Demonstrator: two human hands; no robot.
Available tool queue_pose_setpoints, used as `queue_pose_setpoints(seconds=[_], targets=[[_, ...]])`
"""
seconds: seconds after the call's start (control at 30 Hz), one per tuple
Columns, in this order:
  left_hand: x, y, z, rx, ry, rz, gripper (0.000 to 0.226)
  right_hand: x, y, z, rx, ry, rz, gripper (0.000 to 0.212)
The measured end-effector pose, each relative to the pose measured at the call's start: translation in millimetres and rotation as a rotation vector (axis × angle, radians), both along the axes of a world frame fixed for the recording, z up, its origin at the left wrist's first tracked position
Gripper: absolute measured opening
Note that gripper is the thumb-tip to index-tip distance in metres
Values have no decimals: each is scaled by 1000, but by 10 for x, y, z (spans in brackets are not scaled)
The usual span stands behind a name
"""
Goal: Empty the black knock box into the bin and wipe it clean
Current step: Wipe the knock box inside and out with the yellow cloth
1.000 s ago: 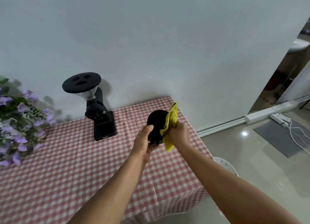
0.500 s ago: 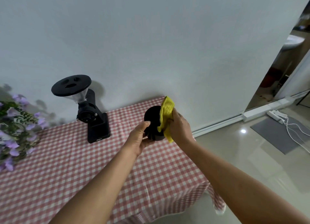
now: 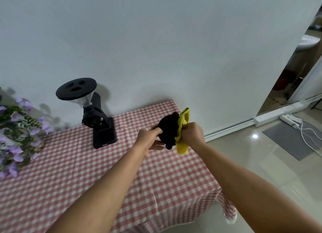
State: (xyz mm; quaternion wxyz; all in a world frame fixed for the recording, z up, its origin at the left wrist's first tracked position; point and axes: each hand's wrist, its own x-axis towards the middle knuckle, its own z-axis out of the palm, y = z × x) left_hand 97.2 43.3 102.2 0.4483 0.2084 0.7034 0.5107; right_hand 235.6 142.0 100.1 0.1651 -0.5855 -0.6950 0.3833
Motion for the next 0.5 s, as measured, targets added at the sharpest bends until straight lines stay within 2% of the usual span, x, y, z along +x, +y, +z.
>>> queue_pose_setpoints(seconds=[0.1, 0.17, 0.23, 0.4, 0.5], targets=[[28, 29, 8, -38, 262, -19, 46, -14, -10, 21, 150, -137, 102, 18], [47, 31, -19, -36, 275, 35, 46, -38, -11, 41, 209, -169, 137, 20], [66, 35, -59, -16, 212, 105, 45, -69, -10, -4, 185, -136, 126, 19], [168, 67, -133, -35, 198, 214, 47, -78, -123, -118, -214, 208, -49, 27], [171, 48, -185, -63, 162, 234, 51, -67, -115, -70, -402, 328, -51, 27]])
